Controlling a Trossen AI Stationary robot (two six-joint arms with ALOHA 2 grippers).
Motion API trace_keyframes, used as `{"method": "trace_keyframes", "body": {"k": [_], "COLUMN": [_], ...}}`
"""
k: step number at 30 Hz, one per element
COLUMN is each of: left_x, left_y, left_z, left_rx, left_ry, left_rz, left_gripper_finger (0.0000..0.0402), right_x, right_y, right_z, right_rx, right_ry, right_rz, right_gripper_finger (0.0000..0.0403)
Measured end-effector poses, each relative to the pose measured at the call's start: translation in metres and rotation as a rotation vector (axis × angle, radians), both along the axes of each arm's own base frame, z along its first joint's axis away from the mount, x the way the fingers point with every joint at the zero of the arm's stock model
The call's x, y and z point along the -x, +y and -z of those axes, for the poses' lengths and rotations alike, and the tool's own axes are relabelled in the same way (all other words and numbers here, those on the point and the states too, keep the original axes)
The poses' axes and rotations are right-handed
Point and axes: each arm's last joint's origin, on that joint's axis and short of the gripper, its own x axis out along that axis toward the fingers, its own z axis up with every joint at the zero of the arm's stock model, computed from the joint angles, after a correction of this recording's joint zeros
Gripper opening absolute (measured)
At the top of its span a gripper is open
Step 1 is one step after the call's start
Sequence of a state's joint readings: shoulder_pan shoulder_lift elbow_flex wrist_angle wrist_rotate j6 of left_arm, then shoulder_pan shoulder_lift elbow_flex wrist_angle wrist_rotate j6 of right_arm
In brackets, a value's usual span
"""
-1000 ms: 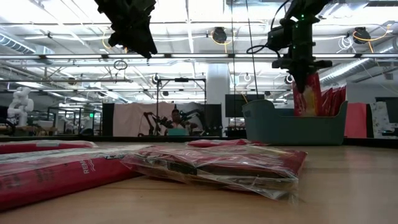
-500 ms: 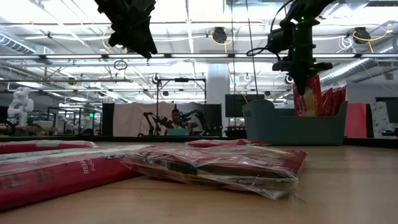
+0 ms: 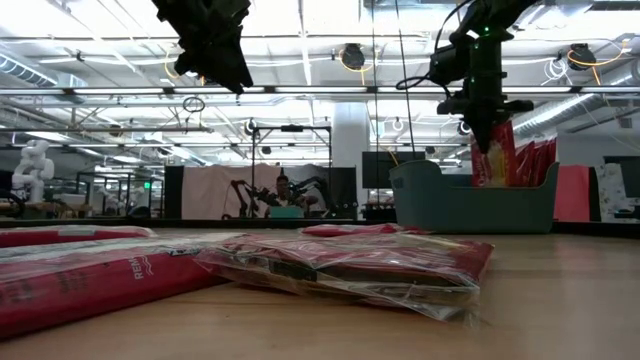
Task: Sort popcorn bags into baskets
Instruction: Put the popcorn bag into the blue bin
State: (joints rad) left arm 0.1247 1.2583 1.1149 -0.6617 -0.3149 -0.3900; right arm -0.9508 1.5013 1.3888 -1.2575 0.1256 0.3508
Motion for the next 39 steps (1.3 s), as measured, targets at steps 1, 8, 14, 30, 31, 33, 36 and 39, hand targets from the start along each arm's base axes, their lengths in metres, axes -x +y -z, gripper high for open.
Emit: {"method": "trace_keyframes", "body": {"k": [1, 8, 14, 30, 31, 33, 36, 39], "left_x": [0.0, 0.0, 0.0, 0.0, 0.0, 0.0, 0.0, 0.0], "left_y": [0.0, 0.0, 0.0, -0.001, -0.001, -0.001, -0.001, -0.001], "left_z": [0.0, 0.0, 0.0, 0.0, 0.0, 0.0, 0.0, 0.0], "left_rx": [-0.001, 0.003, 0.005, 0.006, 0.006, 0.006, 0.008, 0.02], "left_ry": [0.001, -0.002, -0.003, -0.003, -0.003, -0.003, -0.003, -0.01], "left_rz": [0.001, -0.004, -0.005, -0.003, -0.002, -0.003, -0.001, -0.014], "left_gripper_finger": [0.0149, 0.0149, 0.0149, 0.0149, 0.0149, 0.0149, 0.0149, 0.0149], "right_x": [0.0, 0.001, 0.002, 0.025, 0.025, 0.024, 0.019, 0.013], "right_y": [0.0, -0.001, 0.0, 0.047, 0.052, 0.061, 0.075, 0.09], "right_z": [0.0, 0.0, -0.002, -0.064, -0.068, -0.077, -0.085, -0.09], "right_rx": [0.01, 0.033, 0.041, 0.307, 0.322, 0.349, 0.365, 0.348], "right_ry": [0.013, 0.052, 0.047, -0.201, -0.241, -0.324, -0.421, -0.494], "right_rz": [0.005, 0.009, 0.009, 0.015, 0.007, -0.014, -0.056, -0.083], "right_gripper_finger": [0.0036, 0.0084, 0.0155, 0.0205, 0.0205, 0.0205, 0.0206, 0.0206]}}
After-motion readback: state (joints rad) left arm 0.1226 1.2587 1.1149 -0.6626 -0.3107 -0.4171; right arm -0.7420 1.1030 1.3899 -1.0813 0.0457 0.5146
